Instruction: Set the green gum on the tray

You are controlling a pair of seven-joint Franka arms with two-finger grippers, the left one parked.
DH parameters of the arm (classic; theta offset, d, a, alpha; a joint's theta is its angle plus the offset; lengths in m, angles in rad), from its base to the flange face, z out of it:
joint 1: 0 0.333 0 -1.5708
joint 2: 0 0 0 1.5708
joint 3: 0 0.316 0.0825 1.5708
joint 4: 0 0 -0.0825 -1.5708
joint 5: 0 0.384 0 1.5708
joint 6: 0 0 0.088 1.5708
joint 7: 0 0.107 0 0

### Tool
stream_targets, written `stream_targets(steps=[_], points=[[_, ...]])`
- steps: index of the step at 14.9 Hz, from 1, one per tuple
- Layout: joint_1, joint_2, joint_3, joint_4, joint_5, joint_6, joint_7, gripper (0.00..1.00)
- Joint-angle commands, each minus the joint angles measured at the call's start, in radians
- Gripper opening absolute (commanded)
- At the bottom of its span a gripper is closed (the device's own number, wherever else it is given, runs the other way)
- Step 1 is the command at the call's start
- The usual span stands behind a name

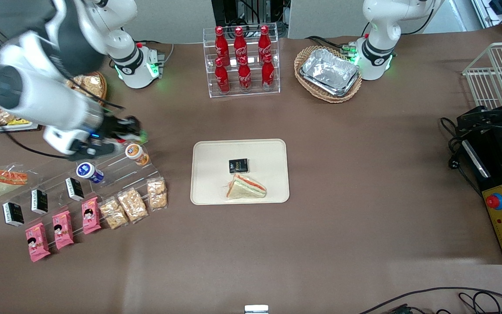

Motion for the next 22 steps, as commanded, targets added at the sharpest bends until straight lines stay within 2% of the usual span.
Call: stream_targets(steps=[1, 5, 8, 12, 15, 17, 18, 19, 20, 21, 22], points=[[0.121, 0.072, -0.015, -0.058, 0.033, 0.173, 0.129, 0.31], [0.222, 0.138, -0.015, -0.149, 0.035, 0.368, 0.228, 0.31], [0.273, 0.219, -0.015, -0.160, 0.080, 0.471, 0.249, 0.31], [0.333, 0.299, -0.018, -0.254, 0.084, 0.693, 0.282, 0.31], [0.351, 0.338, -0.017, -0.324, 0.084, 0.830, 0.282, 0.31], [0.356, 0.353, -0.017, -0.325, 0.084, 0.855, 0.282, 0.32], [0.356, 0.356, -0.017, -0.324, 0.084, 0.858, 0.288, 0.35], [0.353, 0.353, -0.018, -0.324, 0.084, 0.856, 0.292, 0.46], [0.345, 0.352, -0.018, -0.322, 0.085, 0.852, 0.293, 0.81], [0.339, 0.345, -0.018, -0.321, 0.084, 0.846, 0.296, 0.96], [0.334, 0.333, -0.023, -0.319, 0.085, 0.838, 0.292, 0.98]])
